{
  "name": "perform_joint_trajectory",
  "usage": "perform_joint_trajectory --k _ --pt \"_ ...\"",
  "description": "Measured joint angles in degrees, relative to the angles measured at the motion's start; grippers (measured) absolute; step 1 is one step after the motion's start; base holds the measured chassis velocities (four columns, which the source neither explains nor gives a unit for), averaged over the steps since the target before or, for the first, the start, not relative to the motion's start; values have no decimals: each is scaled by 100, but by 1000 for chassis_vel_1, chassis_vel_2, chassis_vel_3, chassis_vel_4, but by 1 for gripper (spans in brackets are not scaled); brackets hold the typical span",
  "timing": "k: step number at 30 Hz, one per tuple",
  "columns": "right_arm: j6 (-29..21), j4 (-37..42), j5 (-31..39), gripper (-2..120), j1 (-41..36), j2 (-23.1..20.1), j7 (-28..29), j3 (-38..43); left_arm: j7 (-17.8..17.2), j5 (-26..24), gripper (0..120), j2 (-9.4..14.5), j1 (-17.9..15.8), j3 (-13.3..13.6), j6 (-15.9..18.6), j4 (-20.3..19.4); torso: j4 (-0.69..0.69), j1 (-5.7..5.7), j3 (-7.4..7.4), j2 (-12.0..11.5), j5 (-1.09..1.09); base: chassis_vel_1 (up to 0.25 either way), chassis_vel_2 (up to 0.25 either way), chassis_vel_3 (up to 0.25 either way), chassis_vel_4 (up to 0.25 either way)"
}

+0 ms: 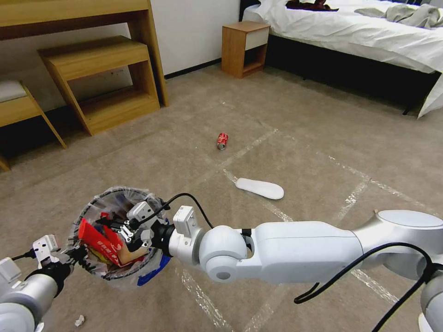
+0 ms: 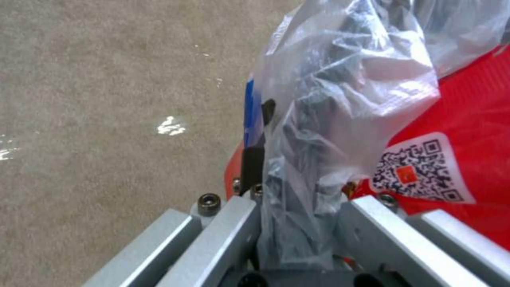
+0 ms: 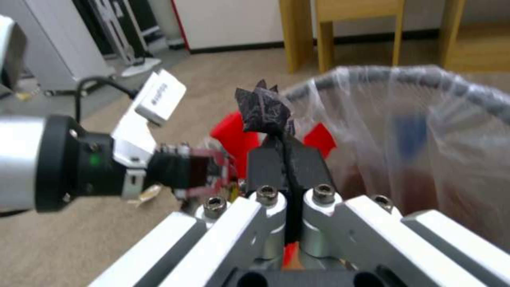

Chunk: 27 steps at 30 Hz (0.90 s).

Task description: Pick up the trash bin and place the garbage on the floor into it.

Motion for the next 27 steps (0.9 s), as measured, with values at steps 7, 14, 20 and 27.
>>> perform_joint_trajectory --k 7,14,20,27 --pt "-80 -86 -33 0 -11 16 66 -20 7 11 0 4 -12 -6 -44 37 1 0 0 0 0 0 0 0 0" --pt "-107 -117 -42 0 -96 13 113 -28 9 20 0 6 -43 1 -58 59 0 0 0 0 0 0 0 0 0" --pt "-159 -143 -24 23 -113 43 141 -29 9 29 0 2 -63 19 -58 77 0 0 0 0 0 0 0 0 0" --pt "-178 -163 -43 48 -142 49 140 -27 10 37 0 0 -61 22 -58 88 0 0 0 0 0 0 0 0 0"
